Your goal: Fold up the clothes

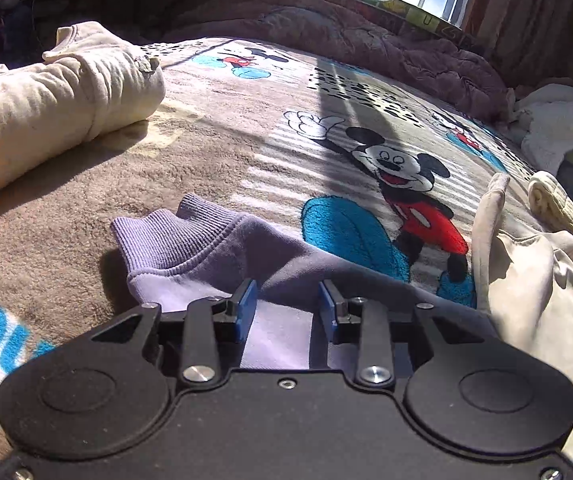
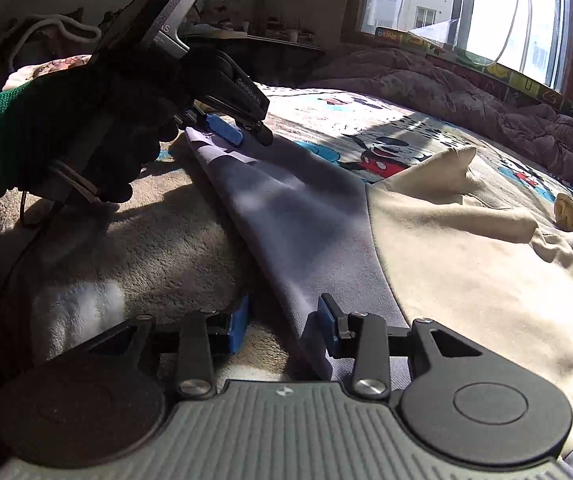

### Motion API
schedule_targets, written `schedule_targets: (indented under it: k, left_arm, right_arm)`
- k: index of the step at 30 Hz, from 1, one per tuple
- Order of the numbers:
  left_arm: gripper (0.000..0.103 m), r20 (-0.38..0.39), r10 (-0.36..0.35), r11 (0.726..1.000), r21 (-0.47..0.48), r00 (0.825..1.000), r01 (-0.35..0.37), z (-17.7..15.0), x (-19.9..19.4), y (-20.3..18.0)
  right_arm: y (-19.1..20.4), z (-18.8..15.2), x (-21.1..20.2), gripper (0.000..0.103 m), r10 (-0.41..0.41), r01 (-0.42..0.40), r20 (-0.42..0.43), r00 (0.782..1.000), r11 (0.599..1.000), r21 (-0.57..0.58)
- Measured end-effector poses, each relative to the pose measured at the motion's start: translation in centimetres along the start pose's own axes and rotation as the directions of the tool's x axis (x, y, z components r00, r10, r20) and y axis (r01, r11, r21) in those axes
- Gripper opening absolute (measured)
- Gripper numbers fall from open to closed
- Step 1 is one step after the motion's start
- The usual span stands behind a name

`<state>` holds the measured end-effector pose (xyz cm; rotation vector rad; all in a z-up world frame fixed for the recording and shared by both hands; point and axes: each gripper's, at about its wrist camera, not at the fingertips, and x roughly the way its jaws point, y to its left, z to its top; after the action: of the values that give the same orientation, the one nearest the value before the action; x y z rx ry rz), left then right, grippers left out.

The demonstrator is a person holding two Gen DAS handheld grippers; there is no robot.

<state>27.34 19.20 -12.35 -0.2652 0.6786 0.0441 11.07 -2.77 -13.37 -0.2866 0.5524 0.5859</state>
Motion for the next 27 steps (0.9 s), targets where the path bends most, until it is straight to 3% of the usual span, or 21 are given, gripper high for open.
schedule_targets:
  k: [1,4,5,8,10,11,14,17,19,23,25,27]
  left_arm:
    - [0.041,-0.001,0.008,1.0,-0.011,1.0,-0.008,0.2,0.2,0.0]
    - [0.04,0.05,0.07,0.997,-0.041,0.996,-0.068,1.0,-0.5,-0.6]
    - [0.04,0.059,0.046,0.999,-0.025,0.997,-0.044,1.1,-0.9,-1.2]
    - [0.042,0.01,-0.067,0.995,0.074,0.998,0.066,0.6,-1.1,-4.3]
    - [0.051,-0.045,-0.022,0.983,0.183,0.999,0.03,-0.5,0.1,-6.7]
    - [0.052,-0.035,0.02,0.977,0.214,0.999,-0.012,-1.1,0.6,-7.5]
    - [0.051,0.013,0.06,0.972,0.226,0.998,-0.061,-1.3,0.2,-9.2]
    - [0.054,0.058,-0.019,0.978,0.206,0.998,0.006,-1.1,-1.0,-10.7]
    - [0.054,0.068,-0.081,0.978,0.196,0.994,0.066,-1.3,-1.6,-11.9]
    - [0.054,0.063,-0.209,0.964,0.181,0.976,0.195,-2.0,-2.7,-15.3]
    - [0.054,0.028,-0.299,0.937,0.195,0.954,0.289,-2.9,-3.6,-17.5]
    - [0.054,-0.015,-0.397,0.891,0.234,0.918,0.389,-3.9,-4.6,-19.8]
  right_arm:
    - [0.2,-0.2,-0.3,0.04,0.009,-0.009,-0.005,1.0,1.0,-0.012]
    - [0.6,-0.8,-1.0,0.04,0.01,-0.01,-0.007,1.0,0.999,-0.031]
    - [0.6,-0.9,-1.2,0.04,0.01,-0.01,-0.006,1.0,1.0,-0.026]
    - [0.7,-1.0,-1.5,0.04,0.006,-0.006,-0.008,1.0,1.0,-0.021]
    - [0.6,-1.0,-2.0,0.04,0.02,-0.021,-0.018,1.0,1.0,-0.015]
    - [0.3,-1.0,-2.3,0.039,0.028,-0.028,-0.019,0.999,1.0,-0.004]
    - [-1.7,-1.4,-4.7,0.036,0.053,-0.054,0.01,0.999,0.993,0.106]
    - [-6.0,-2.8,-8.2,0.037,0.023,-0.041,0.064,0.998,0.957,0.288]
    - [-10.0,-4.8,-10.7,0.038,-0.023,-0.032,0.111,0.994,0.882,0.47]
    - [-17.4,-9.9,-15.5,0.039,-0.185,-0.052,0.204,0.961,0.606,0.794]
    - [-20.3,-12.8,-17.5,0.041,-0.292,-0.059,0.211,0.933,0.455,0.889]
    - [-22.7,-15.3,-19.2,0.041,-0.39,-0.066,0.197,0.899,0.326,0.943]
